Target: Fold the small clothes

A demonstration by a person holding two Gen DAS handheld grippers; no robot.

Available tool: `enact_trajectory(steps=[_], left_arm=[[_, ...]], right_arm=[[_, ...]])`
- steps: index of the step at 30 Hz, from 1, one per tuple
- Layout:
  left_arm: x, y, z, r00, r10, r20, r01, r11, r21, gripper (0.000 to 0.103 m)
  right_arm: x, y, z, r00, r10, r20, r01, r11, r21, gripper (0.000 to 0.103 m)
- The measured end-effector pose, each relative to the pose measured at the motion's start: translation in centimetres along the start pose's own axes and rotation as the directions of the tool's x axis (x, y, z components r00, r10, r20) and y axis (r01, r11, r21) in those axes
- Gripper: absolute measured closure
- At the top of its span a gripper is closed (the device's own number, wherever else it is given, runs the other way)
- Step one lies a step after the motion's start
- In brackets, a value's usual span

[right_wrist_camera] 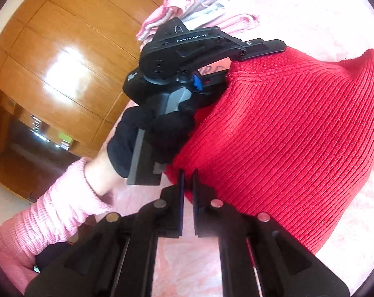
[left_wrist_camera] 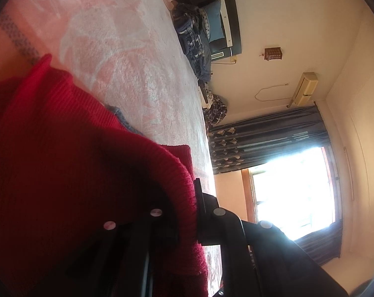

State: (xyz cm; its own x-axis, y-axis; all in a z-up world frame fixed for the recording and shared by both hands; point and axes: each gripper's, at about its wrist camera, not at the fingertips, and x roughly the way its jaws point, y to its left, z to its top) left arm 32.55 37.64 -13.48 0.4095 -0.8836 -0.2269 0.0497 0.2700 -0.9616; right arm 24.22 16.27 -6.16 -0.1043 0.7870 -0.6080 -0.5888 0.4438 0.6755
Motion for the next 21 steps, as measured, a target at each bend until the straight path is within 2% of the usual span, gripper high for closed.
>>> enact_trajectory(steps=[6, 9, 12, 16, 21], left_arm=[[-6.8, -2.3, 1.0, 0.996, -0.026, 0.079, 0.021, 0.998, 0.067, 0.094], [-9.9, -2.5, 1.5, 0.994, 0.003, 0.113, -0.014, 0.995, 0.102, 0.094], [-12.3, -1.0, 1.7, 0.99, 0.03, 0.141, -0.042, 0.995, 0.087, 0.094], [-13.7, 2.0, 1.4, 0.986, 0.095, 0.133, -0.104, 0.993, 0.058, 0.094], [-12.7, 6.0, 0.6, 0.979, 0.186, 0.083, -0.188, 0.982, 0.02, 0.091]], right_arm=[[2.1, 2.8, 1.4, 0.997, 0.079, -0.003, -0.079, 0.996, -0.036, 0.099], [4.3, 3.8, 1.9, 0.995, 0.098, -0.025, -0.099, 0.994, -0.045, 0.099], [6.8, 4.0, 2.3, 0.993, 0.102, -0.062, -0.105, 0.993, -0.047, 0.099], [9.4, 3.5, 1.7, 0.99, 0.063, -0.128, -0.07, 0.996, -0.047, 0.099], [11.8, 2.2, 0.5, 0.978, -0.021, -0.208, 0.01, 0.998, -0.054, 0.098]])
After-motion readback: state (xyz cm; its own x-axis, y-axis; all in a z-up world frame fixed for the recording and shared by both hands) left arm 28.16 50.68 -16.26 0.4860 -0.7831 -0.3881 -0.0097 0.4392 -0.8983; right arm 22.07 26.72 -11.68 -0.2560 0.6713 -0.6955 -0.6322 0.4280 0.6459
